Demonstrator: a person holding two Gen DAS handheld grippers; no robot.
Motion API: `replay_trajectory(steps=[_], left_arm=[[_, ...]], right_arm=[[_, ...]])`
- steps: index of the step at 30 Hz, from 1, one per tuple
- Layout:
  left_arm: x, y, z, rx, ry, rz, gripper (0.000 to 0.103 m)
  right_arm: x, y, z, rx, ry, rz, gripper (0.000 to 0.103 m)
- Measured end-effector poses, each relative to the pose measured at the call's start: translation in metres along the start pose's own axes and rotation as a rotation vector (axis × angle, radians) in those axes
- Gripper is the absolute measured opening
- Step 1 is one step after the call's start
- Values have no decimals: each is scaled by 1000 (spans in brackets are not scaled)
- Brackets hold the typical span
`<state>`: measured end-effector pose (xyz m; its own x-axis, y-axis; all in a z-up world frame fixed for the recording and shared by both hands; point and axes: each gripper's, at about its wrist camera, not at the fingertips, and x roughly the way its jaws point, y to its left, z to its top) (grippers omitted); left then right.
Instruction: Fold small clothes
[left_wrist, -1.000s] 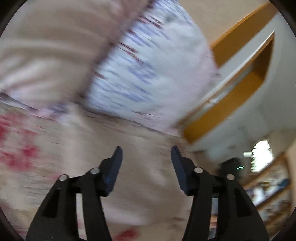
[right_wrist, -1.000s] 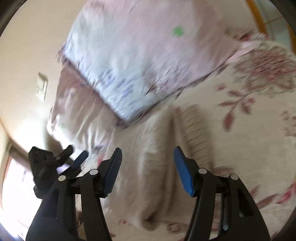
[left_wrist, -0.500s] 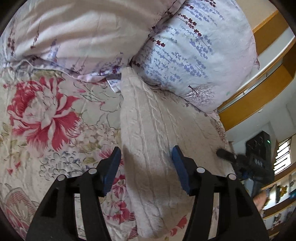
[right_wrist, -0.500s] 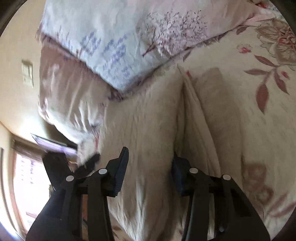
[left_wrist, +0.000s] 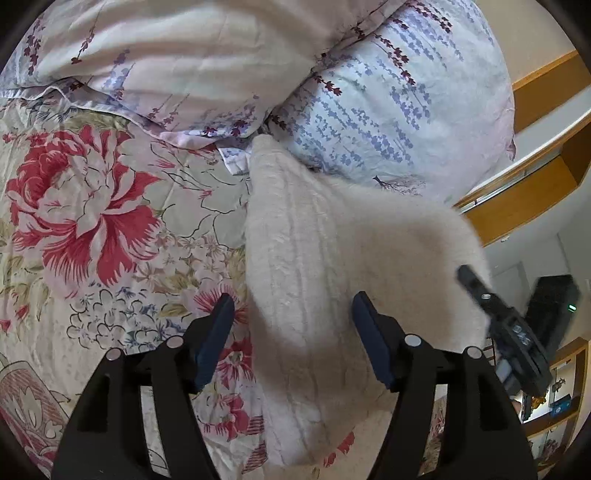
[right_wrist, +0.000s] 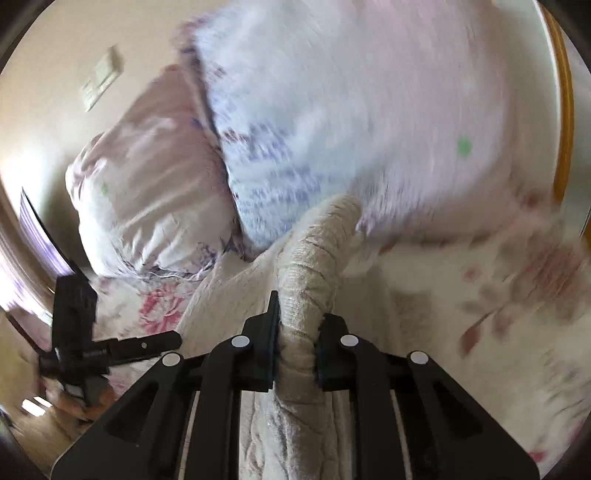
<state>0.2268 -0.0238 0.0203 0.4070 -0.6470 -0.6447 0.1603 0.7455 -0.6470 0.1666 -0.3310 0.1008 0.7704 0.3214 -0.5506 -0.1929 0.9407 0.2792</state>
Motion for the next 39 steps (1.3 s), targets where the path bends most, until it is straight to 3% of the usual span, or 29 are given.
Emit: replay_trajectory(steps=[2,8,13,16,18,20,29,36,37,39], left_arm=[[-1,-3,-1,15,6,-4,68],[4,-13,-6,61,33,-9,68],[9,-21,-16,91,58,-18,68],[6,-23,-22,99,63,-14,68],[2,-22,-25,96,64,-17,68],[-2,-20,-26,91,66,-24,67],[-8,-22,-44,100,98,-34,66],[0,-27,-54,119,118,8,66],[0,-29,-55,128,118,19,66],[1,-35,-57,163,101,63,66]], right_arm=[[-7,-1,1,-24,-13,-55,14],[1,-40,-11,61,18,-144,12],[35,-84,-32,213,133,-190,11],[34,-96,-34,292,149,-149,23],[19,-102,-32,344,128,-119,40],[1,-109,-33,394,107,-46,42],[-34,-115,-72,475,139,113,42],[-27,-106,-88,459,170,136,40],[-25,-105,-89,453,170,137,38],[-25,-101,-90,436,159,124,20]])
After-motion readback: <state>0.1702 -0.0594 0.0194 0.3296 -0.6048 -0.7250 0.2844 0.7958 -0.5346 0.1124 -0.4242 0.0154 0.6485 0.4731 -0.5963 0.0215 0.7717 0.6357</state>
